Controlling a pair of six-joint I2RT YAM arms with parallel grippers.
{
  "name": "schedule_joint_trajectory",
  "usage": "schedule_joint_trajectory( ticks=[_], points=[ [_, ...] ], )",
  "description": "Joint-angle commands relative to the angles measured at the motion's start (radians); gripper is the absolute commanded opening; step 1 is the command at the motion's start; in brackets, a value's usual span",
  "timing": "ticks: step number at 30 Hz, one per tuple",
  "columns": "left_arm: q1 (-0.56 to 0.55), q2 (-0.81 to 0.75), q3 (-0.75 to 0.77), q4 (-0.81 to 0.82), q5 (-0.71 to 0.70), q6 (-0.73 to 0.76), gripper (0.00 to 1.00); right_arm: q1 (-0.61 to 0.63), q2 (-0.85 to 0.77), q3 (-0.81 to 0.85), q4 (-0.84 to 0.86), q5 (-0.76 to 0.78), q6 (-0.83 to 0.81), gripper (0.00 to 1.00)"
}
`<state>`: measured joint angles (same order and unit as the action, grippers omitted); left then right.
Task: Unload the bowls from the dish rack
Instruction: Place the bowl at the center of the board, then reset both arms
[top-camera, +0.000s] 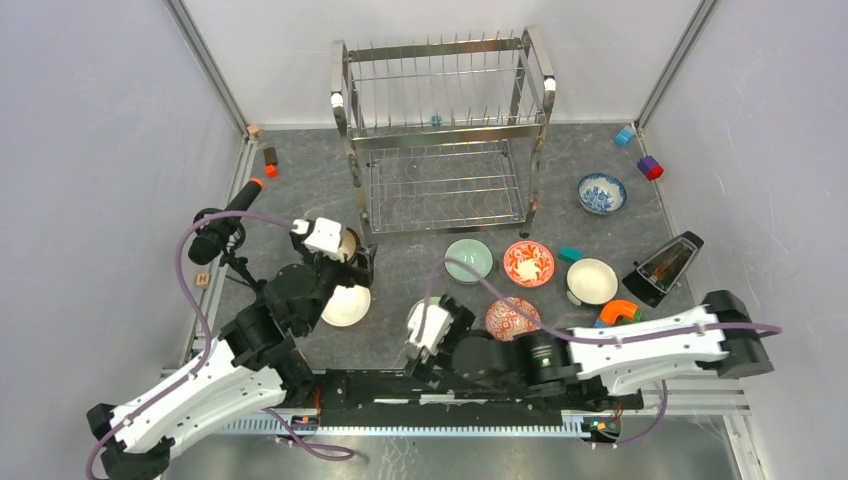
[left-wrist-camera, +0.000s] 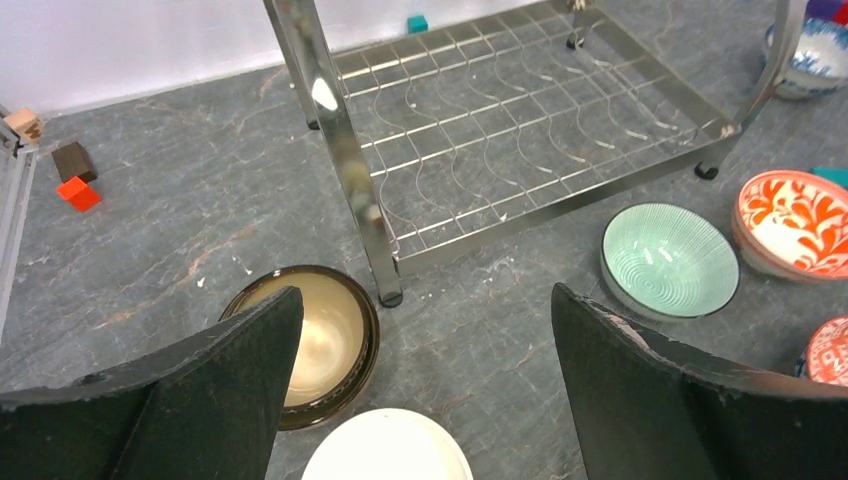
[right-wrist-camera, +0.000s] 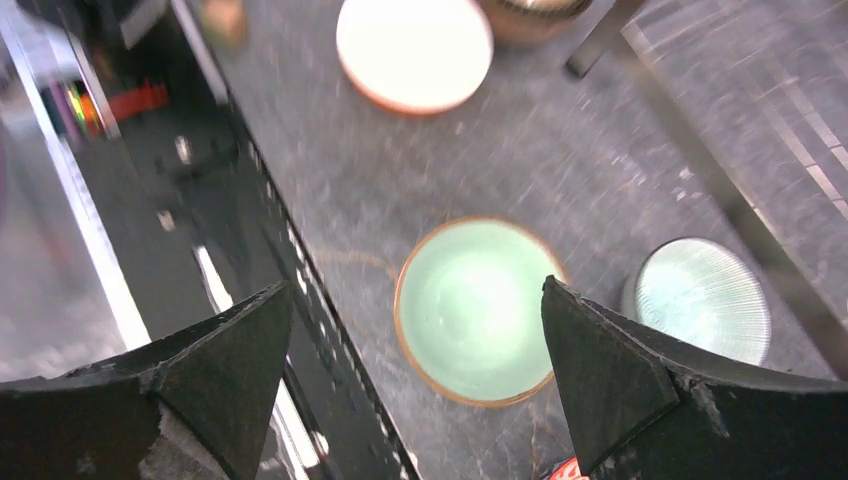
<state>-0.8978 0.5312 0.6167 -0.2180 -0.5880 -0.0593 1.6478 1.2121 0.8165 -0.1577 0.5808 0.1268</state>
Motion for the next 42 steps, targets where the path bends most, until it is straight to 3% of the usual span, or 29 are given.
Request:
schedule_joint_trajectory(
  ticks=[1, 5, 8, 11, 13, 16, 24, 27, 35, 42],
  points=[
    [0.004, 0.039, 0.056, -0.015, 0.001, -0.043, 1.0, 0.005, -0.121, 0.104, -0.027, 0.167, 0.061, 0.98],
    [0.003, 0.072, 0.064, -0.007, -0.046, -0.131, 1.0, -0.062, -0.161, 0.154, -0.091, 0.338, 0.066, 0.98],
    [0.004, 0.145, 0.127, -0.078, -0.1, -0.275, 1.0, -0.252, -0.239, 0.13, -0.12, 0.25, 0.176, 0.98],
    [0.003, 0.231, 0.196, -0.175, -0.142, -0.413, 1.0, -0.376, -0.407, -0.013, -0.017, 0.251, 0.23, 0.98],
    [0.003, 0.264, 0.225, -0.214, -0.141, -0.481, 1.0, -0.395, -0.51, -0.105, 0.058, 0.284, 0.247, 0.98],
    [0.003, 0.26, 0.225, -0.224, -0.121, -0.563, 1.0, -0.408, -0.603, -0.168, 0.033, 0.351, 0.305, 0.98],
    [0.003, 0.181, 0.226, -0.248, -0.162, -0.766, 1.0, -0.421, -0.634, -0.146, -0.095, 0.414, 0.316, 0.98],
    [0.003, 0.184, 0.253, -0.261, -0.202, -0.735, 1.0, -0.434, -0.624, -0.131, -0.114, 0.46, 0.315, 0.98],
    [0.003, 0.221, 0.304, -0.246, -0.137, -0.382, 1.0, -0.648, -0.582, -0.155, -0.077, 0.394, 0.369, 0.98],
    [0.003, 0.12, 0.198, -0.159, -0.189, -0.154, 1.0, -1.002, -0.422, -0.184, 0.133, 0.088, 0.381, 0.98]
  ],
)
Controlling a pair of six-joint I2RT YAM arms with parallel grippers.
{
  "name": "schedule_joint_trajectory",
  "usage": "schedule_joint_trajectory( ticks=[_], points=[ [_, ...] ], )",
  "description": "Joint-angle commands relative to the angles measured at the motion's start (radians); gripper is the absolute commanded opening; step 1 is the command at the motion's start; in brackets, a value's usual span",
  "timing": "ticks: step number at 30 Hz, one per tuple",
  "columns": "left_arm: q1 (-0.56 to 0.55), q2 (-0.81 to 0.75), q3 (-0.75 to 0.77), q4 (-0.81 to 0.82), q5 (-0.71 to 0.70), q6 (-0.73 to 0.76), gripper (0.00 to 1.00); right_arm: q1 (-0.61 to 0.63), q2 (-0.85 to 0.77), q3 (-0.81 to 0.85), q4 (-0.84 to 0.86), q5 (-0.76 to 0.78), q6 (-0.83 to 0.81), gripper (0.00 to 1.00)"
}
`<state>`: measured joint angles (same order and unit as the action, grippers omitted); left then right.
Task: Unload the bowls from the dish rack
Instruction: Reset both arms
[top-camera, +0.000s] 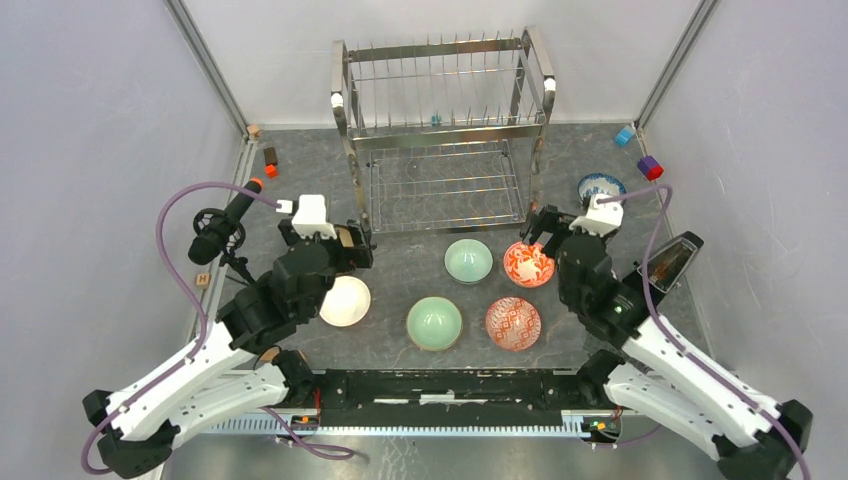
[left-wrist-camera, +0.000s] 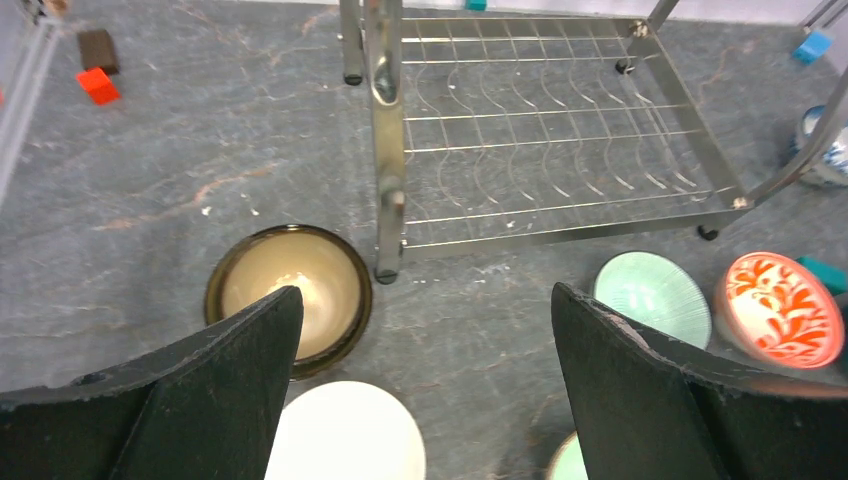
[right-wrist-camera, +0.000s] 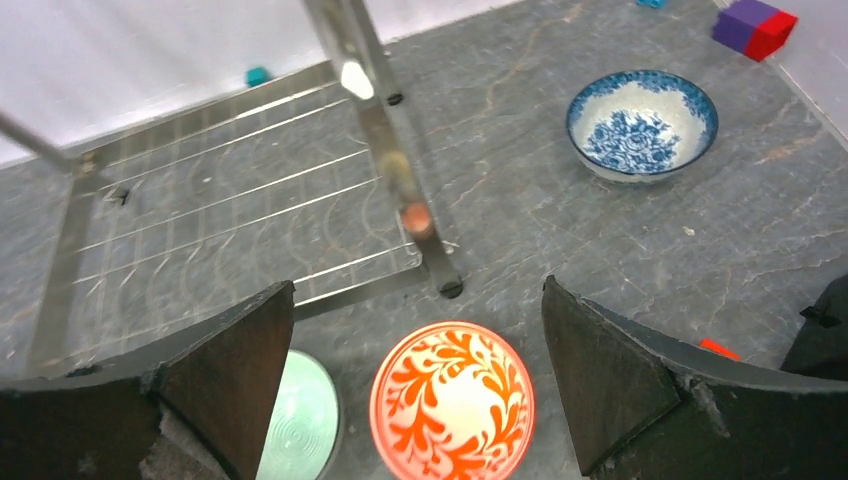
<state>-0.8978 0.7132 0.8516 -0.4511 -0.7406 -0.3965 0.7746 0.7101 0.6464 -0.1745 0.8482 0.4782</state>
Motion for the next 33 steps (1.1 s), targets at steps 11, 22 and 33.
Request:
schedule_joint_trajectory(
  ticks=[11, 22, 33],
  points=[
    [0.155, 0.269, 0.133, 0.047, 0.091, 0.073, 1.0, -0.17, -0.058, -0.221, 0.301, -0.459, 0.011, 0.98],
    [0.371, 0.52, 0.147, 0.092, 0.243, -0.066, 0.79, -0.169, -0.268, -0.322, 0.211, -0.5, -0.016, 0.97],
    [0.395, 0.661, 0.166, 0.249, 0.282, 0.007, 0.48, -0.169, -0.338, -0.311, 0.177, -0.539, -0.03, 0.97]
  ],
)
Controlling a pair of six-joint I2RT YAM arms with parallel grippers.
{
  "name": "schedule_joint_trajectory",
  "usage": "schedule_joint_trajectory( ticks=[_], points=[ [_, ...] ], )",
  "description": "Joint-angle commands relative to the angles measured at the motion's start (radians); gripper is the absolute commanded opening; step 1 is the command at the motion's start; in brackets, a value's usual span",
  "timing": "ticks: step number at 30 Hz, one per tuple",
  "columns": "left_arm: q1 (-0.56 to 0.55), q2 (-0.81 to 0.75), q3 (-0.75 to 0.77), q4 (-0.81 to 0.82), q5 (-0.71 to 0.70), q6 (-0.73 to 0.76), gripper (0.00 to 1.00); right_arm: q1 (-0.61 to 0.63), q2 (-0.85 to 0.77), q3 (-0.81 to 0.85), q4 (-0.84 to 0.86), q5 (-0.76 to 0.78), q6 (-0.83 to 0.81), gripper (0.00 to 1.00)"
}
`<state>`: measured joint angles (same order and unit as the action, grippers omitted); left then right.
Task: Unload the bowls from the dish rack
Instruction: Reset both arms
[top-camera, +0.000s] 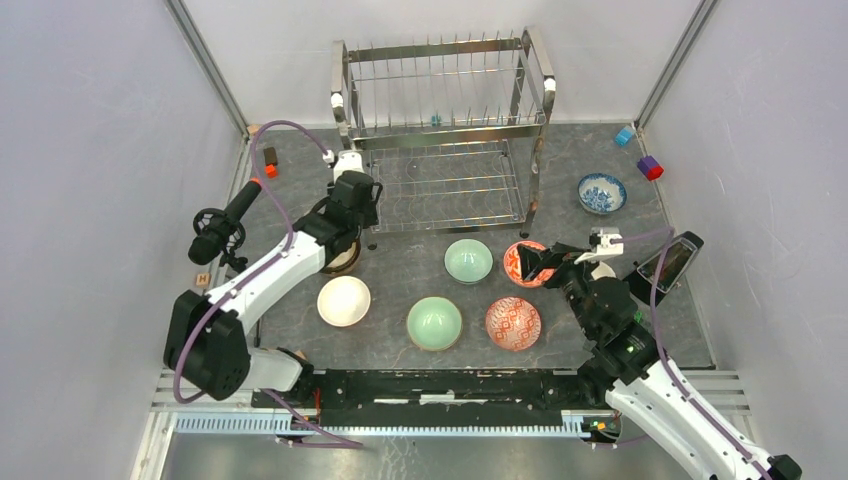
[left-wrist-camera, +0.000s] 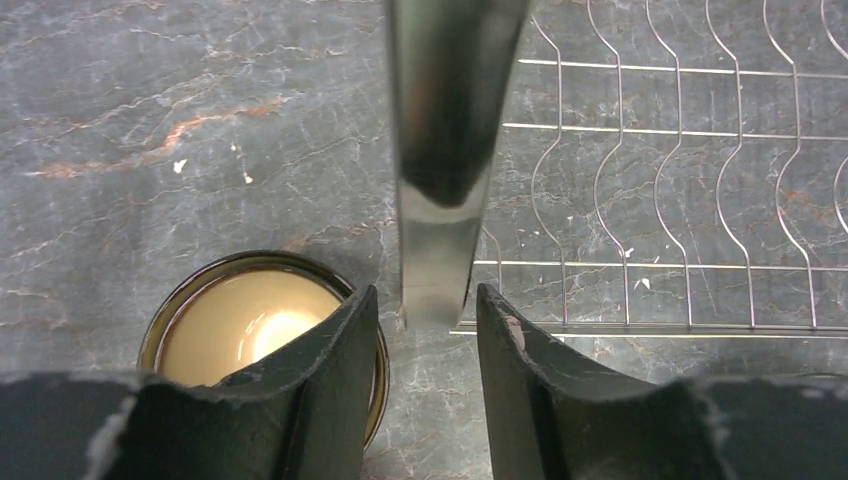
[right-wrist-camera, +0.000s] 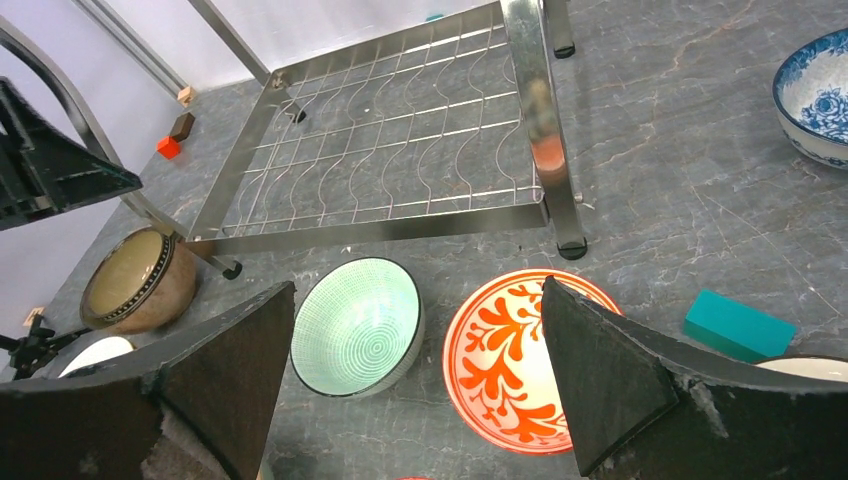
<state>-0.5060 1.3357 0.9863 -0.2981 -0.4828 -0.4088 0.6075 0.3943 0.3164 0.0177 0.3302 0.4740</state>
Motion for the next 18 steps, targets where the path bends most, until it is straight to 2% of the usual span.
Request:
schedule_joint_trajectory(
  ticks=[1, 5, 9, 11, 14, 16, 17, 18],
  points=[
    [0.004, 0.05, 0.038, 0.103, 0.024, 0.025, 0.46, -0.002, -0.027, 0.021, -0.04, -0.022, -0.027, 0.97],
    [0.006, 0.074, 0.054, 0.118, 0.04, 0.041, 0.38, -0.003, -0.045, 0.016, -0.059, -0.024, -0.026, 0.97],
    [0.006, 0.031, 0.035, 0.125, 0.051, 0.03, 0.38, -0.002, -0.054, 0.014, -0.064, -0.032, -0.031, 0.97],
    [0.005, -0.018, 0.031, 0.081, 0.068, 0.009, 0.49, -0.002, -0.05, 0.025, -0.068, -0.045, -0.043, 0.98],
    [0.003, -0.132, -0.008, 0.001, 0.105, -0.03, 0.79, -0.003, -0.032, 0.076, -0.101, -0.072, -0.072, 0.98],
    [0.004, -0.223, -0.041, -0.061, 0.113, -0.045, 0.94, -0.003, -0.013, 0.12, -0.141, -0.086, -0.09, 0.98],
    [0.004, -0.264, -0.05, -0.097, 0.113, -0.047, 0.99, -0.002, -0.004, 0.142, -0.163, -0.09, -0.094, 0.98],
    [0.004, -0.314, -0.058, -0.13, 0.113, -0.043, 1.0, -0.002, 0.005, 0.164, -0.18, -0.089, -0.096, 0.98]
  ],
)
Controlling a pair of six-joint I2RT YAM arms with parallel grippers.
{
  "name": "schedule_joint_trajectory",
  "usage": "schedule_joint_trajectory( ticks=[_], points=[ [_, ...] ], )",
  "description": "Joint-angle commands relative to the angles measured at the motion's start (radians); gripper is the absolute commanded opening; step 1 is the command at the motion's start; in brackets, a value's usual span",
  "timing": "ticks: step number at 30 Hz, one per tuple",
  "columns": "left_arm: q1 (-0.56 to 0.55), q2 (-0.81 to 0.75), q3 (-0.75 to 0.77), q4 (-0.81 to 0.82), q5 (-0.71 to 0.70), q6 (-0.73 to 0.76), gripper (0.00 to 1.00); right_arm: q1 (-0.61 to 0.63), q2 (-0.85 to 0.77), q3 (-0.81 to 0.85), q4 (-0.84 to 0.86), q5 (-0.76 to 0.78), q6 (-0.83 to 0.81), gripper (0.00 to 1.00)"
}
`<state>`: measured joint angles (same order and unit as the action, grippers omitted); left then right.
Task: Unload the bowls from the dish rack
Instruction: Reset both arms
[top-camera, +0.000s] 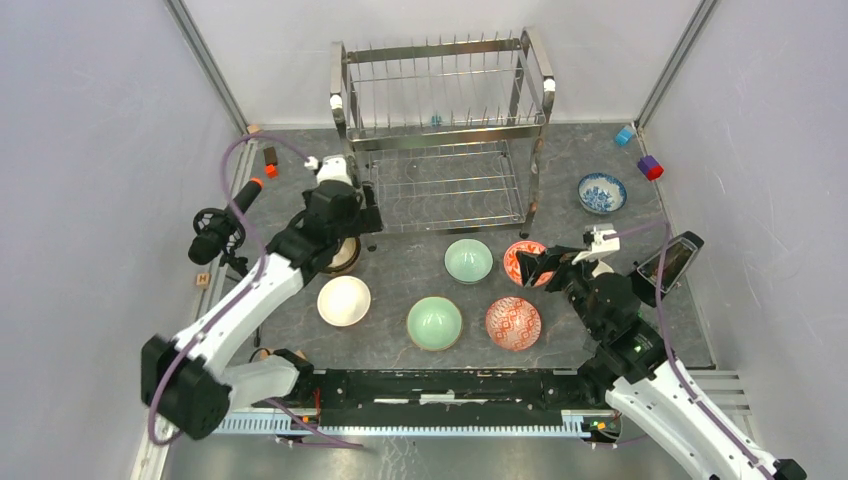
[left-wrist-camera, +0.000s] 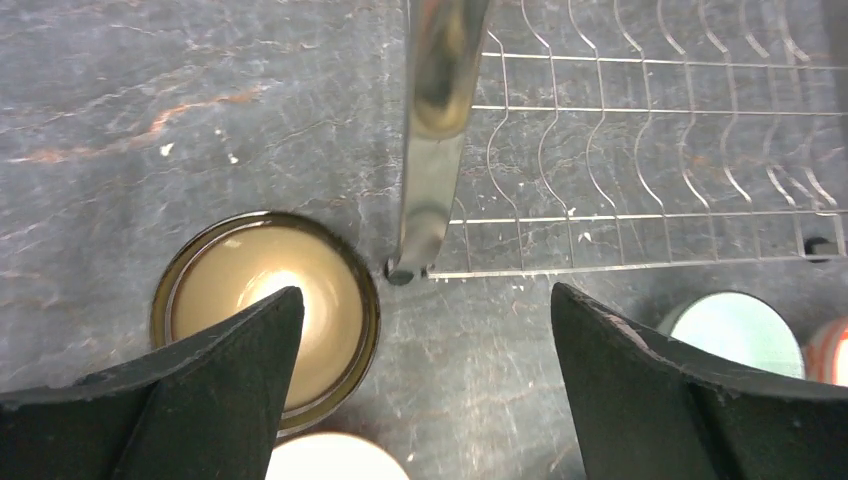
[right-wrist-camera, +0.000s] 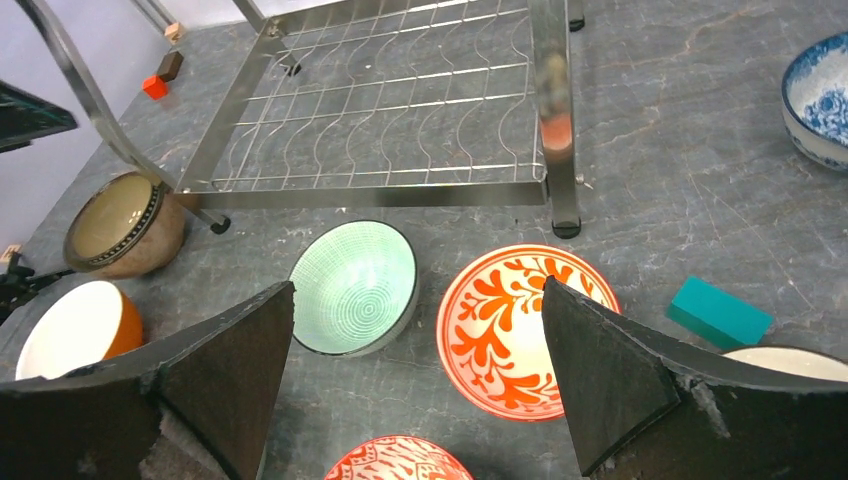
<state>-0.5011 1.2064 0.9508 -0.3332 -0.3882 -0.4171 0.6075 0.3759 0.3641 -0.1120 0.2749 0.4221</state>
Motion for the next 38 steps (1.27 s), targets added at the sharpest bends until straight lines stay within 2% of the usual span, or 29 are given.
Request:
schedule_joint_trajectory(
  ticks=[1, 5, 10, 15, 19, 24, 33, 38],
  points=[
    [-0.001, -0.226, -0.026, -0.121, 0.02, -0.025, 1.0, -0.003, 0.031, 0.136, -0.066, -0.028, -0.038, 0.98],
    [-0.001, -0.324, -0.016, -0.194, 0.023, 0.036, 1.0, -0.002, 0.015, 0.137, -0.048, -0.005, -0.006, 0.98],
    [-0.001, -0.392, -0.064, -0.2, 0.029, 0.028, 1.0, -0.003, -0.06, 0.051, 0.104, 0.014, 0.032, 0.98],
    [-0.005, -0.43, -0.104, -0.183, 0.069, -0.004, 1.0, -0.003, -0.023, 0.081, 0.066, 0.044, 0.011, 0.98],
    [-0.008, -0.439, -0.117, -0.158, 0.128, -0.046, 1.0, -0.003, 0.041, 0.109, 0.012, 0.013, 0.008, 0.98],
    [-0.014, -0.444, -0.116, -0.155, 0.149, -0.078, 1.0, -0.003, 0.081, 0.099, 0.023, -0.046, 0.048, 0.98],
    [-0.02, -0.525, -0.152, -0.103, 0.167, -0.075, 1.0, -0.003, 0.002, 0.034, 0.087, -0.036, 0.036, 0.98],
    [-0.02, -0.52, -0.142, -0.114, 0.147, -0.079, 1.0, -0.002, -0.042, -0.005, 0.105, 0.05, 0.055, 0.98]
  ],
)
